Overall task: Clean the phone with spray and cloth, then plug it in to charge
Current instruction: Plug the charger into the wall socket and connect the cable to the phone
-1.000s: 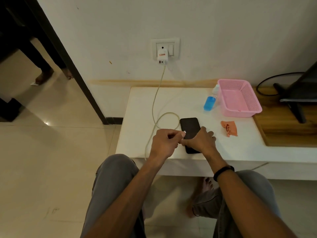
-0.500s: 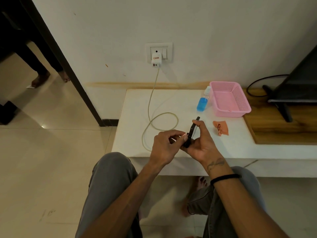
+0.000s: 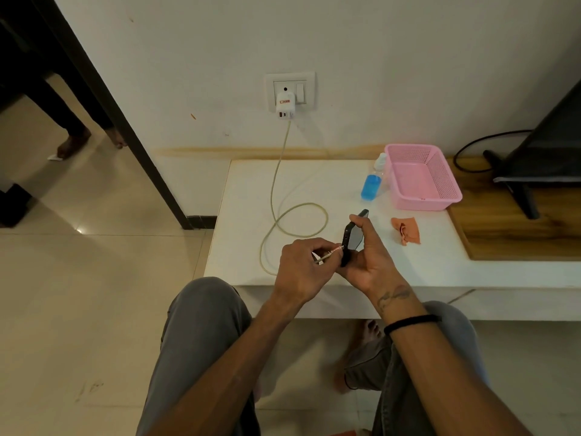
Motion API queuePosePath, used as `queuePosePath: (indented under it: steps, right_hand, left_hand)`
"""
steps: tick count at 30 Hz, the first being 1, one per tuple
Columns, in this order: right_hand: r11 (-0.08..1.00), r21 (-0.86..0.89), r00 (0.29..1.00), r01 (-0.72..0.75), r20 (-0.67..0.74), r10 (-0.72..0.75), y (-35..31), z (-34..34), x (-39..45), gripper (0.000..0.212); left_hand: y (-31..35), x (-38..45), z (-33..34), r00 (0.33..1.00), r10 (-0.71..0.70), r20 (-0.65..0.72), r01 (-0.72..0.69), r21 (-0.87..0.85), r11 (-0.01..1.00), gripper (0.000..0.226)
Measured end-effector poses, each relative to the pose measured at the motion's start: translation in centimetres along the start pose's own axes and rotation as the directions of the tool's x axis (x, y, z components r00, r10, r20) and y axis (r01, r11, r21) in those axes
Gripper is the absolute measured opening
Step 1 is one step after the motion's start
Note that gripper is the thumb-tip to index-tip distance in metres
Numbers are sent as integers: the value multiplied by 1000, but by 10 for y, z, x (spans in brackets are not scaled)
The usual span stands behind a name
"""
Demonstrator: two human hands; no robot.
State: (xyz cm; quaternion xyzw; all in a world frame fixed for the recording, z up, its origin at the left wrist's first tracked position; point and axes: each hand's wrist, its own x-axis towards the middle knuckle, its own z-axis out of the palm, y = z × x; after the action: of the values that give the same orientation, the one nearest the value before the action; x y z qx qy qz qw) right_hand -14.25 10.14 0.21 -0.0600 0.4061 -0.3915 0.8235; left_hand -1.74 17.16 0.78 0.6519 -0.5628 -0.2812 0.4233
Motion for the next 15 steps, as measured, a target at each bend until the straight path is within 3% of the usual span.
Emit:
queuePosePath:
  steps: [10,15]
  right_hand:
    - [980,-160,967,119,-203,-151,12,4,3,50]
    - [930,-334,937,153,-251,-244,15,7,7,69]
  left_hand:
    - [3,-10,7,987,-148,-61,152,54,987,21]
    - [0,-11,8,960,-276,-35,274,-56,960,19]
